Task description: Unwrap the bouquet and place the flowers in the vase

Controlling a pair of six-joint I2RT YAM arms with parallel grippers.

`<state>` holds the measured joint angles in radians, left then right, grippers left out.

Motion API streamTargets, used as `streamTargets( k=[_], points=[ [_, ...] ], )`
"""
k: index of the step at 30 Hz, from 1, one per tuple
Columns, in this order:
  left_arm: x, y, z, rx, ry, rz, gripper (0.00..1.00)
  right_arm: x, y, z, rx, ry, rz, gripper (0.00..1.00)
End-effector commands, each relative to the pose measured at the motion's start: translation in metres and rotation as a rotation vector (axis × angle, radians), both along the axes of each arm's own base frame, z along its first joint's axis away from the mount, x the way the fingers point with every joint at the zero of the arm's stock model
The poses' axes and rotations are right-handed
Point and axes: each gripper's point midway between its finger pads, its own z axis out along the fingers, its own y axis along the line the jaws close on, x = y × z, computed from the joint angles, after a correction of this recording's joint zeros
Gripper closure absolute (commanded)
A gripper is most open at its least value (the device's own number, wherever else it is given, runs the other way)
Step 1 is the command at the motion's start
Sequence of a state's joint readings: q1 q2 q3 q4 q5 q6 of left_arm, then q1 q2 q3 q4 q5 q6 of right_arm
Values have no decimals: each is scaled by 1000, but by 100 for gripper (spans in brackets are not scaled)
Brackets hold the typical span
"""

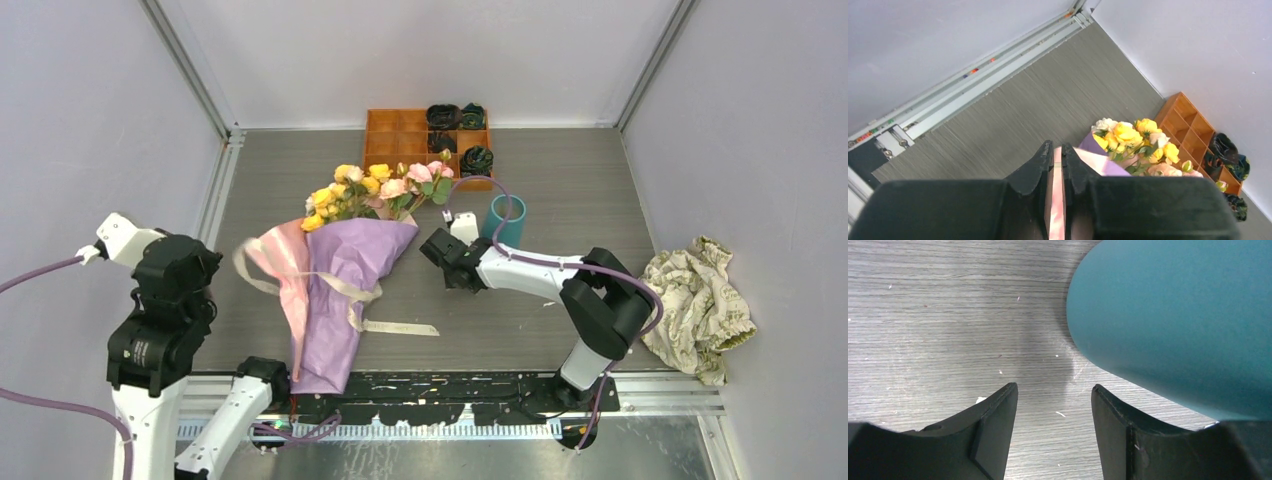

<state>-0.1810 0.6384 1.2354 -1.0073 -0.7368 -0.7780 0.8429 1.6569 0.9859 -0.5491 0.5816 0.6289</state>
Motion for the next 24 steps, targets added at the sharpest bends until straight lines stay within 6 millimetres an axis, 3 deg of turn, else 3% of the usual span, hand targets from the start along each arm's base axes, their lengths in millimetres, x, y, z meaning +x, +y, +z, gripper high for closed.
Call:
streamTargets(
  k=[1, 5, 8, 11, 16, 20, 24],
  points=[
    [6, -6, -19, 1, 58, -36, 85, 5, 4, 23, 72, -55, -3, 38],
    [11, -12, -44, -7, 96, -66, 79, 1, 20, 32, 169, -59, 28, 39],
    [17, -22, -51, -16, 101, -123, 78, -6, 49, 44, 296, -68, 101, 38],
    [34, -50, -57, -42, 76, -286, 78, -14, 88, 52, 478, -28, 174, 37],
    [46, -81, -88, -125, 114, -426, 83, -25, 150, 42, 651, 107, 264, 37],
    [47, -85, -102, -137, 145, -440, 84, -35, 192, 31, 702, 173, 330, 37],
    [46, -86, -104, -139, 137, -449, 84, -41, 220, 27, 745, 204, 357, 37]
  ],
)
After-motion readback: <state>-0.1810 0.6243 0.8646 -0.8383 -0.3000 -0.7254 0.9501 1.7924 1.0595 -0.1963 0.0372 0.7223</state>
